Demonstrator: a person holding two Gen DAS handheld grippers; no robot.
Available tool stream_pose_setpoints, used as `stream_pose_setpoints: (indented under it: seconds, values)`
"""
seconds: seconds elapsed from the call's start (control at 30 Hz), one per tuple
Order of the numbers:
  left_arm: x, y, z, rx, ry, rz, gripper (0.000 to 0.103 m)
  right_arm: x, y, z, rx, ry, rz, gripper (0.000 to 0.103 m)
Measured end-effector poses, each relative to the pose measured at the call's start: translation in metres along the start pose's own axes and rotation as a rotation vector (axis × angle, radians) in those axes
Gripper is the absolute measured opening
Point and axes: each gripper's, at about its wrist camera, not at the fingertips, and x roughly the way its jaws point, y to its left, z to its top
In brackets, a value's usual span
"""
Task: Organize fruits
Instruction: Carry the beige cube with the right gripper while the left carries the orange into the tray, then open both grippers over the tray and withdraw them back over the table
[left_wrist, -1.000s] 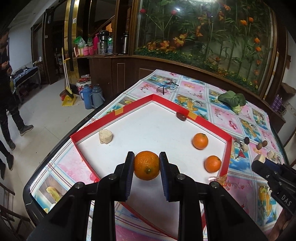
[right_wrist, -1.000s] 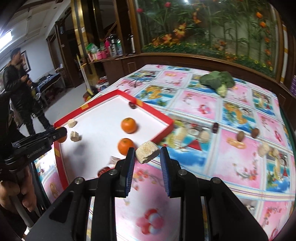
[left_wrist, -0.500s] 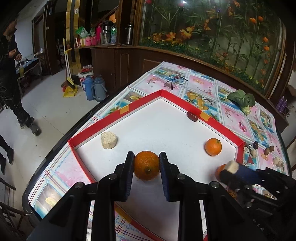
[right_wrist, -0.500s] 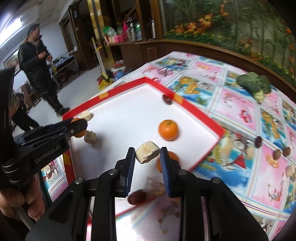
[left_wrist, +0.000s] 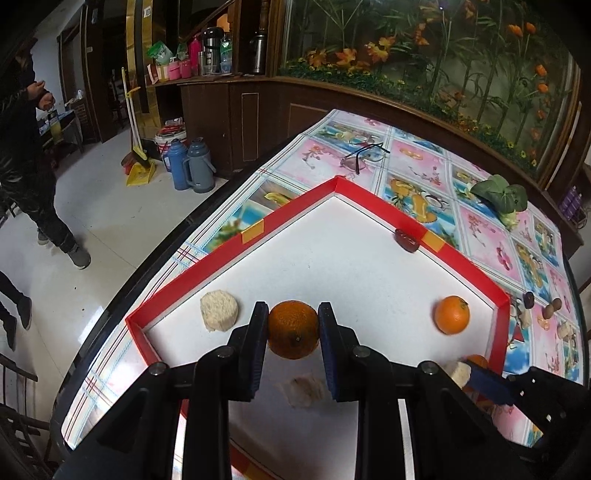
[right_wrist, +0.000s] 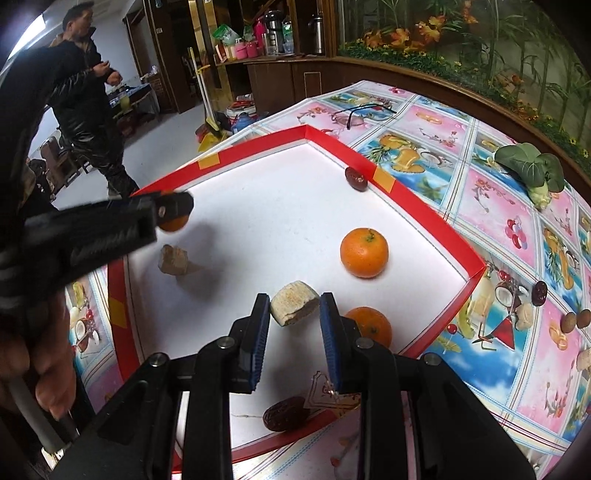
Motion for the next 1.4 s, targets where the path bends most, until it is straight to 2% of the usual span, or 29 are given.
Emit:
stream_pose_setpoints:
  seconds: [0.17,0.3,0.33,0.4,0.43,0.47,0.53,0.57,0.67,0.73,0.83,0.97,1.17,1.33,1.4]
  values:
    - [0.01,-0.001,0.001,0.003,0.032,0.01,0.027,0.002,0.006,0.0,-0.023,0.024,0.003,0.03]
    - [0.016,0.006,0.0,-0.032,0.075,0.018,0.029,0.0,0.01,-0.002,-0.042,0.027,0.0,0.03]
    - [0.016,0.007,0.001,-0.042,0.08,0.019,0.032,0.001,0.009,-0.002,-0.041,0.029,0.002,0.031]
    - [0.015,0.01,0.001,-0.063,0.079,0.018,0.048,0.001,0.007,-0.001,-0.036,0.027,0.0,0.044]
    - [0.011,0.012,0.001,-0.071,0.065,0.024,0.061,-0.001,0.006,-0.002,-0.032,0.02,0.001,0.057]
    - [0.008,0.012,0.001,-0.077,0.051,0.034,0.07,-0.004,0.005,-0.002,-0.027,0.012,0.003,0.059]
    - [0.0,0.013,0.001,-0.089,0.018,0.042,0.076,-0.012,0.002,-0.004,-0.016,-0.009,0.005,0.06]
    - [-0.003,0.015,0.001,-0.096,0.011,0.039,0.079,-0.016,-0.001,-0.005,-0.012,-0.019,0.005,0.065]
    - [-0.013,0.016,0.002,-0.123,0.003,0.027,0.079,-0.032,-0.01,-0.011,0.004,-0.053,-0.011,0.08]
    - [-0.019,0.014,0.002,-0.129,-0.009,0.015,0.079,-0.048,-0.022,-0.018,0.025,-0.086,-0.033,0.083]
    - [-0.03,0.004,-0.002,-0.119,-0.037,-0.006,0.081,-0.068,-0.044,-0.033,0.074,-0.124,-0.069,0.096]
    - [-0.038,-0.023,-0.008,-0.088,-0.062,-0.065,0.081,-0.093,-0.084,-0.066,0.18,-0.146,-0.139,0.099]
    - [-0.047,-0.087,-0.022,0.018,-0.055,-0.188,0.081,-0.117,-0.141,-0.114,0.29,-0.116,-0.25,0.103]
    - [-0.048,-0.148,-0.044,0.147,-0.015,-0.309,0.082,-0.141,-0.187,-0.154,0.388,-0.11,-0.338,0.103]
    - [-0.044,-0.169,-0.052,0.19,-0.001,-0.333,0.082,-0.151,-0.206,-0.167,0.431,-0.112,-0.367,0.103]
